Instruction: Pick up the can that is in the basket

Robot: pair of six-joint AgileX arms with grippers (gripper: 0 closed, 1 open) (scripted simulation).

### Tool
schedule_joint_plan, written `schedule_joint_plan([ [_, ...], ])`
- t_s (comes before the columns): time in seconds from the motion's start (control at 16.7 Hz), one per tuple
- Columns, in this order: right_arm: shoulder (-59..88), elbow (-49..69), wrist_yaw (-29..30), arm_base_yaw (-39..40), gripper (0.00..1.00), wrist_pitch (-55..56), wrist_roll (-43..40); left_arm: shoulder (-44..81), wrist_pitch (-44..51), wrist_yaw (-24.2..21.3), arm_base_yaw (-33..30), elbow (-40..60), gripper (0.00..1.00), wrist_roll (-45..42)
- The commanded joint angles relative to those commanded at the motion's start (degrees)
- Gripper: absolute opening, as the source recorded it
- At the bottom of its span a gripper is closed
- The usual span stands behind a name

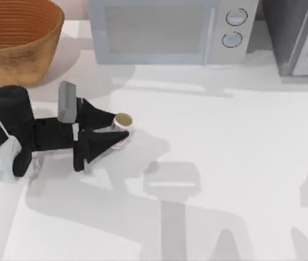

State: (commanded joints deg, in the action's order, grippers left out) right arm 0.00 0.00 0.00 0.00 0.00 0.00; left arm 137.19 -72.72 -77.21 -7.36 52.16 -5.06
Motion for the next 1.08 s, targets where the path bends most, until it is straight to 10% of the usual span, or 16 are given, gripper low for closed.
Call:
schedule_joint_plan([
  [0.9,0.00,0.00,0.00,0.00,1.00,0.00,0.00,4.76,-6.20,-7.53,-0.64,5.66,0.00,-0.18],
  [1.08,0.00,0.00,0.00,0.00,1.00,0.00,0.00,4.76,-6.20,-7.53,-0.64,5.66,0.23,-0.18],
])
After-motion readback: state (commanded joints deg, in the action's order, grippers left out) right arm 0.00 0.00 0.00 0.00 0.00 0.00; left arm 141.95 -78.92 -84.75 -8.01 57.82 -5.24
